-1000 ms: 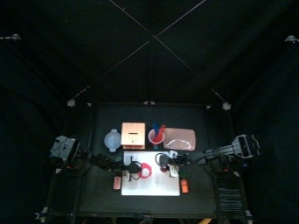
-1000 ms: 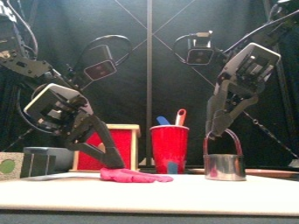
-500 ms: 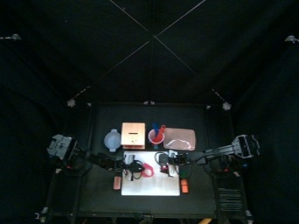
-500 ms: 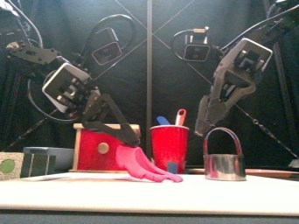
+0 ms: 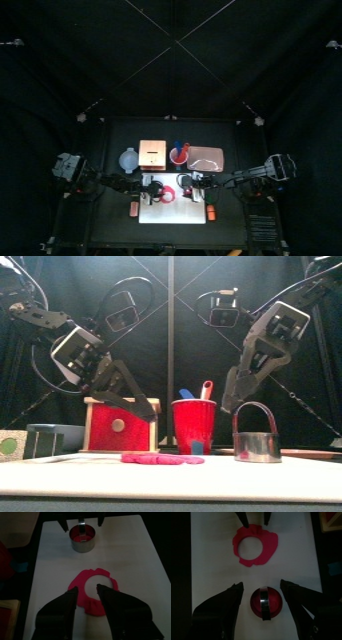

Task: Get the cutter from the drawer then cut the dough then place the extra dough in the bowl
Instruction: Place the extra dough in the bowl

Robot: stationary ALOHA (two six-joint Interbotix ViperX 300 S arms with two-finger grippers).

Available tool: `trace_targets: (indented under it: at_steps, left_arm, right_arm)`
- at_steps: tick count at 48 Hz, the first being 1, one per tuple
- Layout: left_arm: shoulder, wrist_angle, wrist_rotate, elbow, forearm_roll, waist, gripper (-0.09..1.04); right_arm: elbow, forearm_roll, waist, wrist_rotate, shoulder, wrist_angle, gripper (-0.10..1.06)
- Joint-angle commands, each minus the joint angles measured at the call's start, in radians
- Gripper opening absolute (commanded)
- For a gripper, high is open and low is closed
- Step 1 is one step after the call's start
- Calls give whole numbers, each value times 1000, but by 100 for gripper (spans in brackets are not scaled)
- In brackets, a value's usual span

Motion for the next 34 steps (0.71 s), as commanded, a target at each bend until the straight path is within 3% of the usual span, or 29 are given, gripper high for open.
trace_targets:
  at_steps: [1, 15, 26, 34]
  left_arm:
    - [-15, 72, 3, -40, -31, 25, 94]
    - [2, 278, 2, -127, -12, 114, 94]
    - [18, 442, -8, -195, 173, 121, 94]
    - [49, 456, -8, -224, 183, 121, 94]
  right_arm:
    - [-21, 3, -5, -2, -15, -9, 93]
    - [-28, 3, -9, -2, 14, -11, 93]
    - [-34, 2, -11, -2, 28, -11, 93]
    - [-34, 2, -11, -2, 26, -12, 93]
